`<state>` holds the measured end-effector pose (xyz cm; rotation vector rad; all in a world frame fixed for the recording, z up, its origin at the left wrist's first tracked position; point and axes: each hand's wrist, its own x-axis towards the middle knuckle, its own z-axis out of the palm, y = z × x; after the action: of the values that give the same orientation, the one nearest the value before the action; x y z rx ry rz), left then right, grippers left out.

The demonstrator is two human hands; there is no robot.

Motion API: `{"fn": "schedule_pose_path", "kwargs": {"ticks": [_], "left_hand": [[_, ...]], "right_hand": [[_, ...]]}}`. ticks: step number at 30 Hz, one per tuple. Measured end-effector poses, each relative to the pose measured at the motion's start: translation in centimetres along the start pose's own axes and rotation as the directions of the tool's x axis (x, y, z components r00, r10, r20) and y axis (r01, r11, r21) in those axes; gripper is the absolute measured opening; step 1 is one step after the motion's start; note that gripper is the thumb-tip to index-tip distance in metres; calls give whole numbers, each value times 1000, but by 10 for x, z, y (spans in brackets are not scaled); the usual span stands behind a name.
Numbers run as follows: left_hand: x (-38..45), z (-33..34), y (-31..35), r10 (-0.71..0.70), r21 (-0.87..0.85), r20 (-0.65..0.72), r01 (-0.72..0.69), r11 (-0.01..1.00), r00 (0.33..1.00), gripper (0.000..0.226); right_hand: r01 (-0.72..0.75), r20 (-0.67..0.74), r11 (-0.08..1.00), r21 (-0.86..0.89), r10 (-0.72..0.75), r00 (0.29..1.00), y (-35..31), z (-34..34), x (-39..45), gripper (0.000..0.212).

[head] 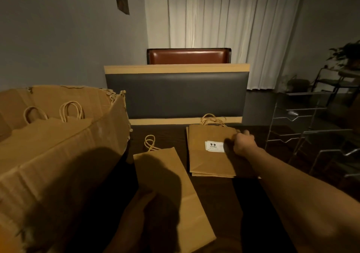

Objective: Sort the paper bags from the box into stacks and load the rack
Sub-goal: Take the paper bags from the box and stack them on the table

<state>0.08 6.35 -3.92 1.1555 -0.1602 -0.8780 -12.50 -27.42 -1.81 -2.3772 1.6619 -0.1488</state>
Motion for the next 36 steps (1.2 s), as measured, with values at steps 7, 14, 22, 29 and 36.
{"fn": "schedule_pose_path", "kwargs": {"ticks": [7, 14, 22, 29, 36], "left_hand": [[-34, 10, 10, -59, -2, 95, 59, 998, 994, 23], [-58, 25, 26, 405, 423, 309, -506, 752, 860, 37], [-58, -4, 16, 354, 605, 207, -404, 686, 912, 34], [-46, -19, 14, 468, 646, 142, -440, 624, 872, 42], [-9, -39, 21, 577, 754, 125, -455, 474, 807, 23]], "right_hand": [[235, 227, 679, 695, -517, 825, -63, -23, -192, 31], [-354, 176, -147, 924, -659, 732, -57, -19, -246, 42], [-63, 14, -80, 995, -504, 863, -43, 4, -256, 50], [237, -44, 436, 868, -410, 911, -69, 14, -248, 85], [327, -19, 643, 693, -436, 900, -111, 34, -225, 63]]}}
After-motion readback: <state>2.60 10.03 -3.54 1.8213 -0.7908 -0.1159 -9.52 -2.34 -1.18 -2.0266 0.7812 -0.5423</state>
